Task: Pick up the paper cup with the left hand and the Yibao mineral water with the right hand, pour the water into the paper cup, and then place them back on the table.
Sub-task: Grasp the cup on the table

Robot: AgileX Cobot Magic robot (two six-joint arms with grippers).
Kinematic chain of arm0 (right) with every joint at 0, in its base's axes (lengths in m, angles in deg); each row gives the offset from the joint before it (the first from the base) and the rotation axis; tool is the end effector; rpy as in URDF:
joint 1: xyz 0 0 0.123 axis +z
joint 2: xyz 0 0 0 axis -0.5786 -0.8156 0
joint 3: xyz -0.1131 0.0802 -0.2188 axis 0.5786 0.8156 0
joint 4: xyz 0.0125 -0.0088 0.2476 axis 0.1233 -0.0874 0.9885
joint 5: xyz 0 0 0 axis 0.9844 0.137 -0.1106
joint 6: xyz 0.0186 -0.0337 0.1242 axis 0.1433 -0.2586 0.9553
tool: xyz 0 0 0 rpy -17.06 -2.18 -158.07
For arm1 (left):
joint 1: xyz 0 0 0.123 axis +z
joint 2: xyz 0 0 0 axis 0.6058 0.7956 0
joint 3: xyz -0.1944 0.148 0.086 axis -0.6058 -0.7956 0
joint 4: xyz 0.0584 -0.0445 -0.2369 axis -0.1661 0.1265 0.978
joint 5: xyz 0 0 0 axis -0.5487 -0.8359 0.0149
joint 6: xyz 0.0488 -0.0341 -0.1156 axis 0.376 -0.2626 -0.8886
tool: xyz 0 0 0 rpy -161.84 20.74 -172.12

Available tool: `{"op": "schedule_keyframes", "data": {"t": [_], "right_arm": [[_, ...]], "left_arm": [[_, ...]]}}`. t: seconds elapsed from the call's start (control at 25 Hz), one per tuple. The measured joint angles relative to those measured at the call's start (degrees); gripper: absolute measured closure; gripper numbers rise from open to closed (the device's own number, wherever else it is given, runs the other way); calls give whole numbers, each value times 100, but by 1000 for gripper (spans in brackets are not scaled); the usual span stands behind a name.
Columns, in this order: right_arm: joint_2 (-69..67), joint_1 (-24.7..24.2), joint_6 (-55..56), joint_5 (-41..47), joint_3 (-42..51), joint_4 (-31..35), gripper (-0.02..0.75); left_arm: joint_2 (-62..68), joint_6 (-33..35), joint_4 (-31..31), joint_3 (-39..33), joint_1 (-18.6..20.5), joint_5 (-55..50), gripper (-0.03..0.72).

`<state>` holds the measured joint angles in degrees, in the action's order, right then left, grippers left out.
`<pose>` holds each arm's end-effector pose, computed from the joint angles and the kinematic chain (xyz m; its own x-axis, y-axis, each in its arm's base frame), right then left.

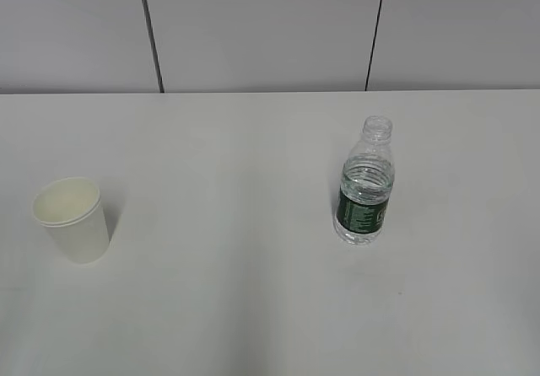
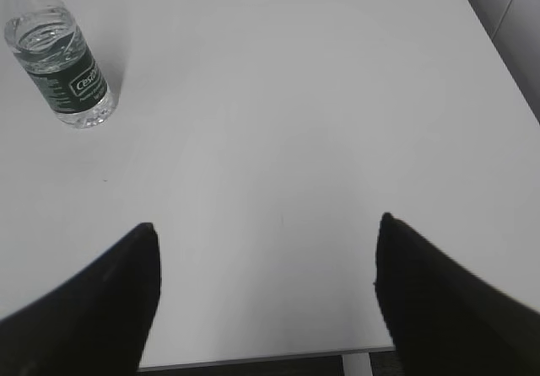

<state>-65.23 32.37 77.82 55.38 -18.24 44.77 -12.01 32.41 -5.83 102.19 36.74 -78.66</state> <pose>0.0456 -0.0071 0.2477 -0.5138 0.0520 -0.8563 0.0960 0.9954 0.0028 0.0448 0.0030 0.2610 -0.4535 -0.0727 -0.8883 -0.0497 0.9972 -0.0562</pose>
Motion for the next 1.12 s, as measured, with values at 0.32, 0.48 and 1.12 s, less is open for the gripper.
{"op": "schedule_keyframes", "data": {"t": [0.32,0.48,1.12], "right_arm": [[0,0,0,0,0,0,153],[0,0,0,0,0,0,153],[0,0,0,0,0,0,153]], "left_arm": [[0,0,5,0,0,0,43],[0,0,5,0,0,0,85],[1876,346,297,413,0,2155,101]]}}
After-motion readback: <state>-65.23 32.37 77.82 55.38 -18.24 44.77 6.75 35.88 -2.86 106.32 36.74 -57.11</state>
